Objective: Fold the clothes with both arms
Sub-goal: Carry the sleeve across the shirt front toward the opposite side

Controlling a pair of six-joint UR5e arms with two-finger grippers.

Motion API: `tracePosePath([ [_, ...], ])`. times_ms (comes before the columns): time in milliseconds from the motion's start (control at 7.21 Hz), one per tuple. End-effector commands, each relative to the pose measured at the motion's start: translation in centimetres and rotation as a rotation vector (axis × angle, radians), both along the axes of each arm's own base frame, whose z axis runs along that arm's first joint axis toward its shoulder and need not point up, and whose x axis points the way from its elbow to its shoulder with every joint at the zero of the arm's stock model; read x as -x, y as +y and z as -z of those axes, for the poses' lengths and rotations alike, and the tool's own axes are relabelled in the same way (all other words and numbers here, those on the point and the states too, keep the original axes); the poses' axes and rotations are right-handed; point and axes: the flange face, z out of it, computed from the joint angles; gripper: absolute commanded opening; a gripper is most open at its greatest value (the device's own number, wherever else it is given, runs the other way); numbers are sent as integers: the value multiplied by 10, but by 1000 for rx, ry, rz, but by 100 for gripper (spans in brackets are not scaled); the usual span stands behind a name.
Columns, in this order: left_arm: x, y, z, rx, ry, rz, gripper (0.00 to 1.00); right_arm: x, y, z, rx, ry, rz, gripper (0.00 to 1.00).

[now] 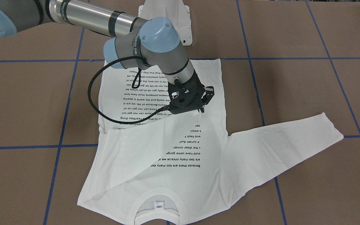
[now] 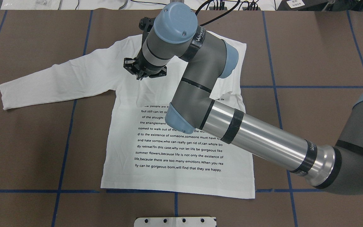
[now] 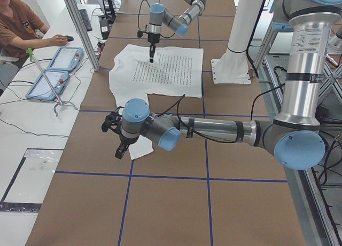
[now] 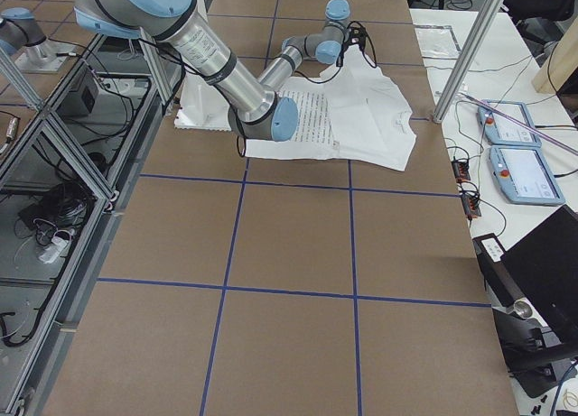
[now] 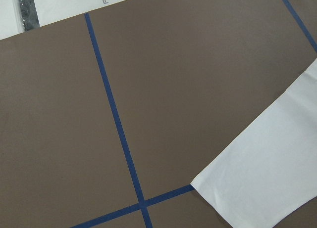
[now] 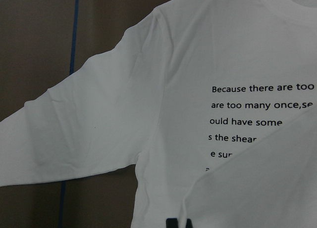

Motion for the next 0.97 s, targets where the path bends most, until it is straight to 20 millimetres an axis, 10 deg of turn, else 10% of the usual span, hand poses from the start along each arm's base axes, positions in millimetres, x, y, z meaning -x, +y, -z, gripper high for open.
tracePosePath([
  [0, 0, 0, -1, 2, -1, 0, 100, 18, 20, 1, -12, 6, 0, 0],
  [277, 0, 0, -1, 3, 0, 0, 100, 32, 31, -3, -23, 18, 2, 0],
  [832, 0, -5, 5, 9, 10, 18, 100, 57, -12, -17, -22, 115, -119, 0],
])
